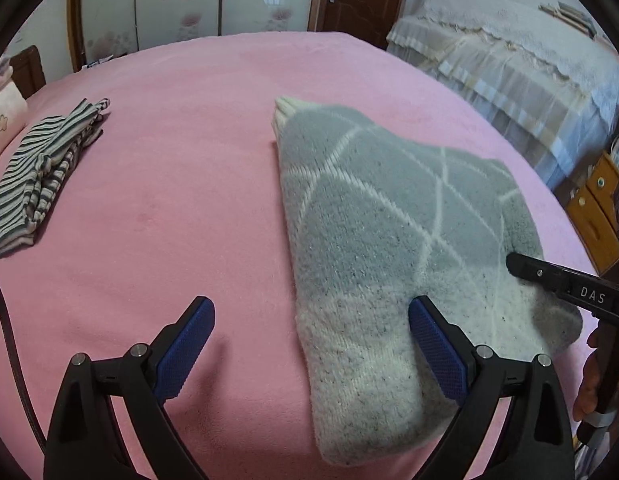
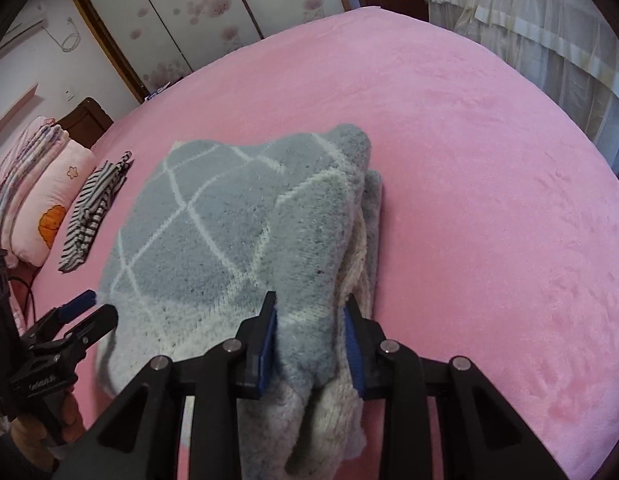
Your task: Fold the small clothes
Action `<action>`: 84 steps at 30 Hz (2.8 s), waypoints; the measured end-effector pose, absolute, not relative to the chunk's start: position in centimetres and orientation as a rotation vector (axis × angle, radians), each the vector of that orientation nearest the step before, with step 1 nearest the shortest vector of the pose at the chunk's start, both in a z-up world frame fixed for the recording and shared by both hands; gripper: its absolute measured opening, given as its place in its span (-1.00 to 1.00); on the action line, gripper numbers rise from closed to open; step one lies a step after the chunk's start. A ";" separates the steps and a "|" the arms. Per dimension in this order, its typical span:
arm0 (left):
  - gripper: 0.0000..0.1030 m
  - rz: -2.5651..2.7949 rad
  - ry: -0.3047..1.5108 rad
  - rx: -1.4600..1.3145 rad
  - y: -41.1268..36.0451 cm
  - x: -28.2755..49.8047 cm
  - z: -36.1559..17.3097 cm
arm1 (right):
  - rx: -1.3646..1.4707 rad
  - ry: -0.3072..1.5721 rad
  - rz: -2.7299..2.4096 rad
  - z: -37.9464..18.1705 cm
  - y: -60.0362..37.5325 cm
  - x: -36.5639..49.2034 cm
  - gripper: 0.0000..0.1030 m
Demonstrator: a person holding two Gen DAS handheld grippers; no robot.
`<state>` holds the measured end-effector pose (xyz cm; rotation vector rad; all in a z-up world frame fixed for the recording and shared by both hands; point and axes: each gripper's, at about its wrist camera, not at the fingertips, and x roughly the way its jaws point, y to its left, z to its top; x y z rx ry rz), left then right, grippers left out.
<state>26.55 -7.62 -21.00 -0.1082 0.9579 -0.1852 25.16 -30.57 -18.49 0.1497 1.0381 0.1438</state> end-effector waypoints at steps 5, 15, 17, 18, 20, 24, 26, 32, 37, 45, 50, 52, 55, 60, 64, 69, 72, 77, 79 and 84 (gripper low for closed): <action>0.89 -0.217 0.981 -0.132 -7.1 27.1 -19.7 | 0.188 1.063 0.170 -17.2 -30.9 25.3 -0.13; 0.87 -0.256 0.931 -0.132 -7.4 33.7 -16.2 | 0.183 0.999 0.143 -13.0 -32.1 30.7 0.33; 0.73 -0.235 0.948 -0.153 -7.7 35.7 -16.5 | 0.187 1.021 0.132 -13.9 -32.2 32.8 -0.12; 0.65 -0.226 0.942 -0.163 -7.9 36.7 -16.5 | 0.172 1.044 0.129 -14.4 -32.0 33.8 -0.29; 0.57 -0.194 0.936 -0.160 -8.3 38.3 -16.9 | 0.102 1.049 0.101 -15.1 -31.4 34.8 -0.48; 0.19 -0.162 1.047 -0.108 -9.2 41.2 -19.8 | -0.008 1.101 0.016 -17.2 -31.4 36.0 -0.57; 0.19 -0.161 1.073 -0.116 -9.4 41.6 -21.0 | 0.008 1.124 -0.006 -18.1 -32.4 36.2 -0.57; 0.19 -0.147 1.036 -0.064 -10.2 40.8 -20.3 | 0.031 1.112 -0.008 -18.0 -33.2 36.0 -0.47; 0.57 -0.183 0.964 -0.057 -9.3 37.0 -16.4 | -0.021 1.013 0.007 -13.6 -31.2 32.5 -0.39; 0.63 -0.272 0.905 -0.120 -7.2 26.6 -14.8 | -0.084 0.928 0.215 -10.5 -27.2 21.5 -0.39; 0.50 -0.253 0.980 -0.093 -7.4 23.6 -18.3 | -0.116 0.972 0.143 -13.9 -28.4 18.5 -0.55; 0.47 -0.244 1.030 -0.126 -7.0 23.5 -19.9 | -0.092 1.001 0.125 -15.4 -29.3 18.0 -0.55; 0.48 -0.240 1.076 -0.209 -5.8 24.0 -21.7 | -0.073 1.001 0.113 -16.4 -29.8 17.8 -0.55; 0.51 -0.241 1.076 -0.231 -5.5 24.0 -22.5 | 0.013 1.006 0.107 -18.3 -31.0 18.3 -0.53; 0.52 -0.249 1.056 -0.223 -5.2 23.4 -21.6 | 0.075 1.004 0.126 -17.8 -32.0 18.1 -0.47; 0.79 -0.234 1.019 -0.211 -5.0 22.6 -19.2 | 0.086 0.967 0.155 -14.7 -31.9 17.5 -0.21; 0.94 -0.222 0.975 -0.232 -4.2 22.3 -17.3 | 0.082 0.939 0.169 -12.5 -31.7 17.4 0.08; 0.95 -0.288 0.948 -0.231 -4.0 23.3 -14.0 | 0.055 0.907 0.175 -9.3 -31.1 18.4 0.50; 0.96 -0.327 0.949 -0.254 -4.0 24.2 -12.9 | 0.049 0.908 0.184 -8.7 -31.0 19.4 0.60; 0.98 -0.310 0.924 -0.244 -4.6 26.9 -11.8 | 0.069 0.953 0.214 -9.2 -30.8 22.7 0.74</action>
